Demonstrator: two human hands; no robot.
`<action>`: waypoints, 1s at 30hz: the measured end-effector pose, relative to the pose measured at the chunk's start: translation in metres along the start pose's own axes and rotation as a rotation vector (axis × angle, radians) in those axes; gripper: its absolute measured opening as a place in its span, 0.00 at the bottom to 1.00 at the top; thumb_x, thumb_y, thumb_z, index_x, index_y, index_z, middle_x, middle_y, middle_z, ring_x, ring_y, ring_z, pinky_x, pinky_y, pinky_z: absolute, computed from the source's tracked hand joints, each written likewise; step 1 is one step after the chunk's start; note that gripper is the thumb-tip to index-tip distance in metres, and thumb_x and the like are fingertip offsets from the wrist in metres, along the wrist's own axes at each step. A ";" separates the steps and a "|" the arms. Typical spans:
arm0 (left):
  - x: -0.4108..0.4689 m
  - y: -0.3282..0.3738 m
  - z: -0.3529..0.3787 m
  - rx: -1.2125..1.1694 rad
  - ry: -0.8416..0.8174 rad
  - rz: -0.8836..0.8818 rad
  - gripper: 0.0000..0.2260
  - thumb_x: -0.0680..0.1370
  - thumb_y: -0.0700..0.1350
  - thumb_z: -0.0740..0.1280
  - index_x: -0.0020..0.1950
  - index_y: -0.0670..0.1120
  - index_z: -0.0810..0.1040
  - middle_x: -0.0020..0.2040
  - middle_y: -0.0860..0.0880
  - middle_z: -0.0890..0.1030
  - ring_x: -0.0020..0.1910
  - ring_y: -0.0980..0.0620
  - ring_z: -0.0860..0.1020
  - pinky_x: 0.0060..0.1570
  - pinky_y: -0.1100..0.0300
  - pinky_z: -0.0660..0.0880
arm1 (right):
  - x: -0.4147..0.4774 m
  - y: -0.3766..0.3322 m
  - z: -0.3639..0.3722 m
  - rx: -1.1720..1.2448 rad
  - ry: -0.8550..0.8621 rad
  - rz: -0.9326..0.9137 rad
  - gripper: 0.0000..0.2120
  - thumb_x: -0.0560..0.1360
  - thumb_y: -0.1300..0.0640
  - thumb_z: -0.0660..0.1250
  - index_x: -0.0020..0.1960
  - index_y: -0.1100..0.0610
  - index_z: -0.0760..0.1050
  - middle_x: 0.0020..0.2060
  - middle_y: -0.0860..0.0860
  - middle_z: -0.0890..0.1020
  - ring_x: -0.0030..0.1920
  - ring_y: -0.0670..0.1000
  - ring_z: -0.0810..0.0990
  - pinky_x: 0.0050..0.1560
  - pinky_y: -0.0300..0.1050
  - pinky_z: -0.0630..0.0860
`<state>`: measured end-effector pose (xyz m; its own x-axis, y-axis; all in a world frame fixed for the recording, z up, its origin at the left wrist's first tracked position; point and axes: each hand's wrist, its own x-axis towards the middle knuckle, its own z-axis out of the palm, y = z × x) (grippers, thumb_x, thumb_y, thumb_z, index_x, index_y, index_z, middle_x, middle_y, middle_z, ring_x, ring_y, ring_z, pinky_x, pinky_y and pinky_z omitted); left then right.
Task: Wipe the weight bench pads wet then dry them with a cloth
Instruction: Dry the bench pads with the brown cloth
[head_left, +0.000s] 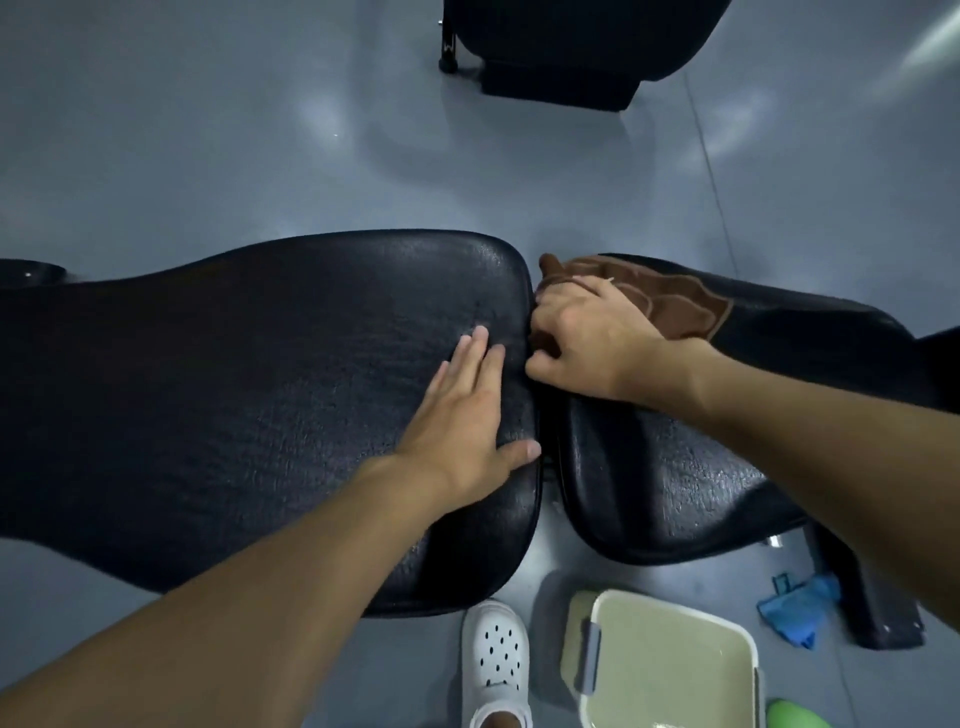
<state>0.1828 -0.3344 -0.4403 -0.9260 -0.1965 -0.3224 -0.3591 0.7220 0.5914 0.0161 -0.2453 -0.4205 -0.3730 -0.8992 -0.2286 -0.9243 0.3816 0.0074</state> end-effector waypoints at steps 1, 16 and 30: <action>0.002 -0.001 0.000 0.004 0.001 -0.002 0.46 0.77 0.57 0.68 0.80 0.44 0.41 0.79 0.48 0.33 0.78 0.53 0.33 0.77 0.55 0.38 | 0.003 -0.001 0.004 -0.005 0.037 0.023 0.19 0.64 0.38 0.47 0.39 0.50 0.69 0.49 0.49 0.81 0.62 0.50 0.74 0.71 0.51 0.60; 0.006 -0.003 0.009 0.128 0.127 0.039 0.36 0.80 0.53 0.64 0.80 0.42 0.48 0.81 0.44 0.44 0.80 0.49 0.42 0.75 0.58 0.44 | -0.044 -0.032 0.026 -0.022 0.281 0.045 0.16 0.68 0.41 0.55 0.37 0.52 0.73 0.42 0.52 0.79 0.47 0.54 0.75 0.50 0.49 0.71; -0.058 0.018 0.050 -0.046 0.429 0.067 0.19 0.77 0.33 0.56 0.63 0.46 0.77 0.56 0.46 0.79 0.55 0.48 0.78 0.59 0.52 0.75 | -0.165 -0.084 0.078 -0.104 0.489 -0.186 0.08 0.66 0.47 0.56 0.36 0.49 0.71 0.40 0.44 0.75 0.52 0.51 0.73 0.53 0.54 0.69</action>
<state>0.2361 -0.2766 -0.4475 -0.9084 -0.4154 0.0482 -0.2927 0.7139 0.6361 0.1614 -0.1120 -0.4595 -0.1734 -0.9539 0.2449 -0.9722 0.2055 0.1120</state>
